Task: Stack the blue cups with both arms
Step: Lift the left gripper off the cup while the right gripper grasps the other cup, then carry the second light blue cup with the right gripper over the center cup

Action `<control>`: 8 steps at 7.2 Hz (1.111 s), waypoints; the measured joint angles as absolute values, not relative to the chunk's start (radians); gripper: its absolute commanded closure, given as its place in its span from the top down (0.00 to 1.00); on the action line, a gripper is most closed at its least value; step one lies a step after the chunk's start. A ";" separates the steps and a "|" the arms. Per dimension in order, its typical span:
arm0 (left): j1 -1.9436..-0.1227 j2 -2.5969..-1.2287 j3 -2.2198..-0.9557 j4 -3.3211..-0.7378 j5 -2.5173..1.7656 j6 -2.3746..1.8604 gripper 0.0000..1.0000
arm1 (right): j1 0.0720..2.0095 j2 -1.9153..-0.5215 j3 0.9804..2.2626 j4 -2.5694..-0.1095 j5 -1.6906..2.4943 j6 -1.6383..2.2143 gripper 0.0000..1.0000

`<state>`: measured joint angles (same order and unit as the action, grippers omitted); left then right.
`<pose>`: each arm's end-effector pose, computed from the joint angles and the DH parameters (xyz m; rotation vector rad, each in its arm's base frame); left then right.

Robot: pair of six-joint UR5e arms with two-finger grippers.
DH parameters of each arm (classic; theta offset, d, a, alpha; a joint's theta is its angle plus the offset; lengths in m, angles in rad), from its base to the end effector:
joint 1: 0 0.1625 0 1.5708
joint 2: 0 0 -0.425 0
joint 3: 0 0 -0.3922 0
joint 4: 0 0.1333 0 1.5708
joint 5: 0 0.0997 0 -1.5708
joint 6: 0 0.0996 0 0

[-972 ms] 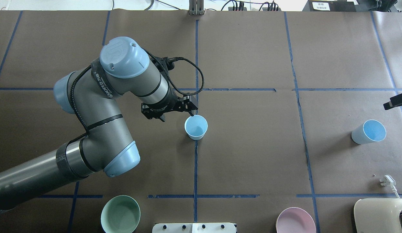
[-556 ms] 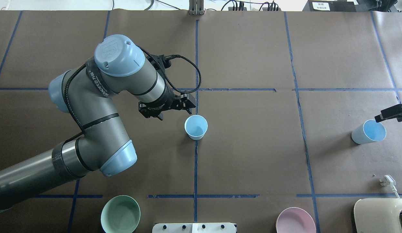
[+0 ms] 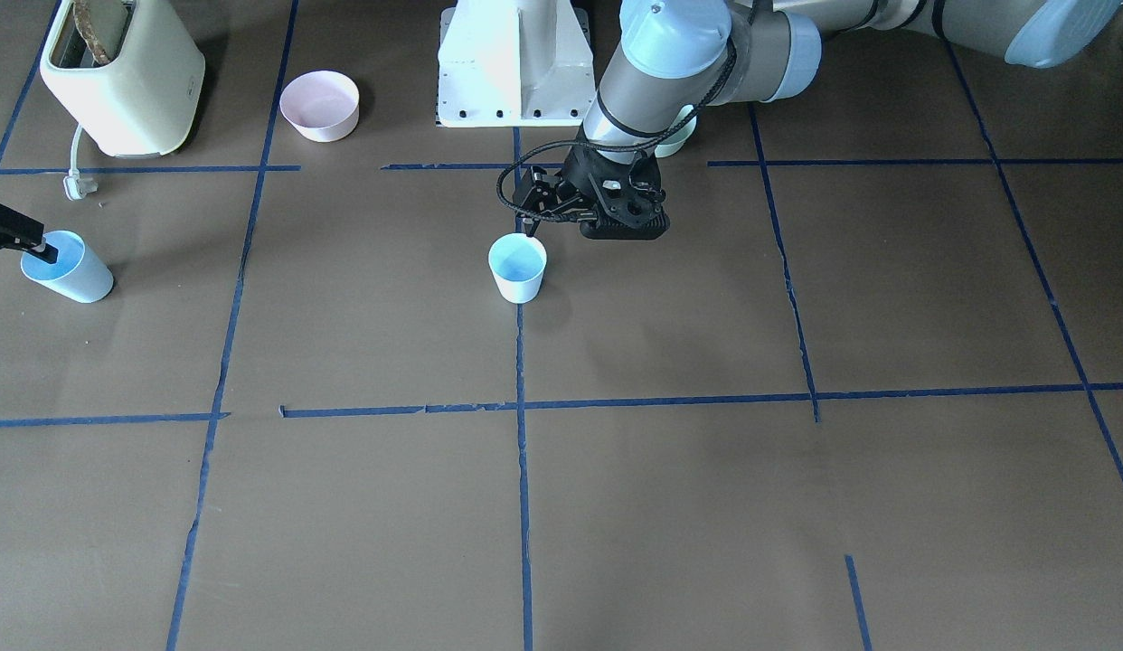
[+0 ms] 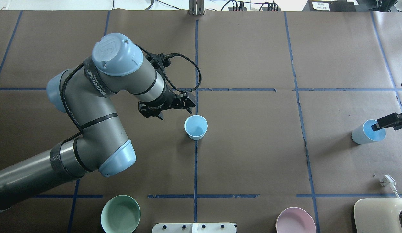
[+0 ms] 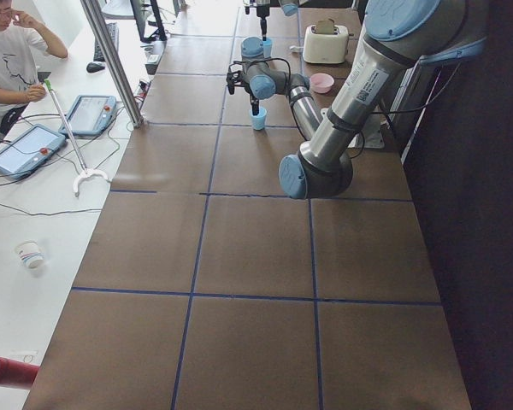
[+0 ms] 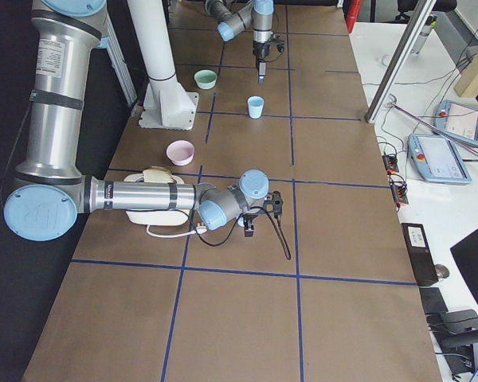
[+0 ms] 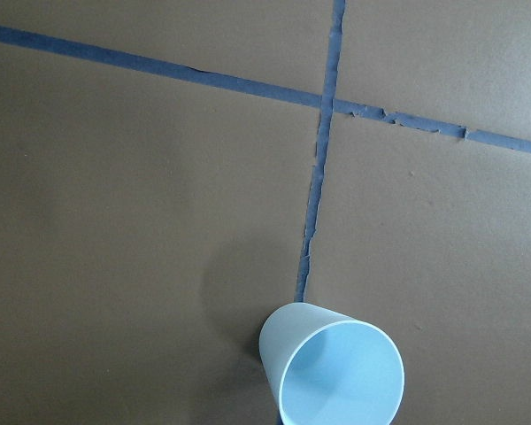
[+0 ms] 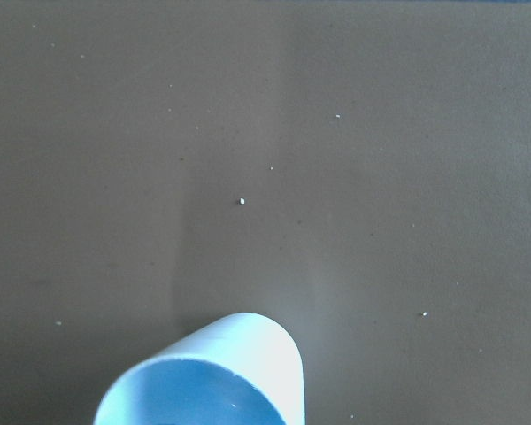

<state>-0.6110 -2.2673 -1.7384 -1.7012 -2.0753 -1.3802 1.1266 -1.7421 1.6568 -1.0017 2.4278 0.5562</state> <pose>0.4874 -0.4454 0.1542 -0.0457 1.0734 -0.1285 -0.1354 -0.4194 0.6260 -0.0047 -0.9530 -0.1038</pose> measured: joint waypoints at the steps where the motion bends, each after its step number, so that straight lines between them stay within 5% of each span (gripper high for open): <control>1: -0.612 -2.267 -1.739 -1.701 -2.073 -1.380 1.00 | 1.115 -1.742 1.653 -1.002 2.425 0.556 0.76; 2: -0.616 -2.267 -1.740 -1.701 -2.071 -1.381 1.00 | 1.106 -1.743 1.648 -1.002 2.422 0.557 0.26; 3: -0.627 -2.266 -1.745 -1.701 -2.069 -1.381 1.00 | 1.099 -1.743 1.643 -1.002 2.420 0.557 0.04; 8: -0.693 -2.182 -1.863 -1.703 -2.077 -1.377 1.00 | 1.091 -1.663 1.714 -1.049 2.460 0.556 0.00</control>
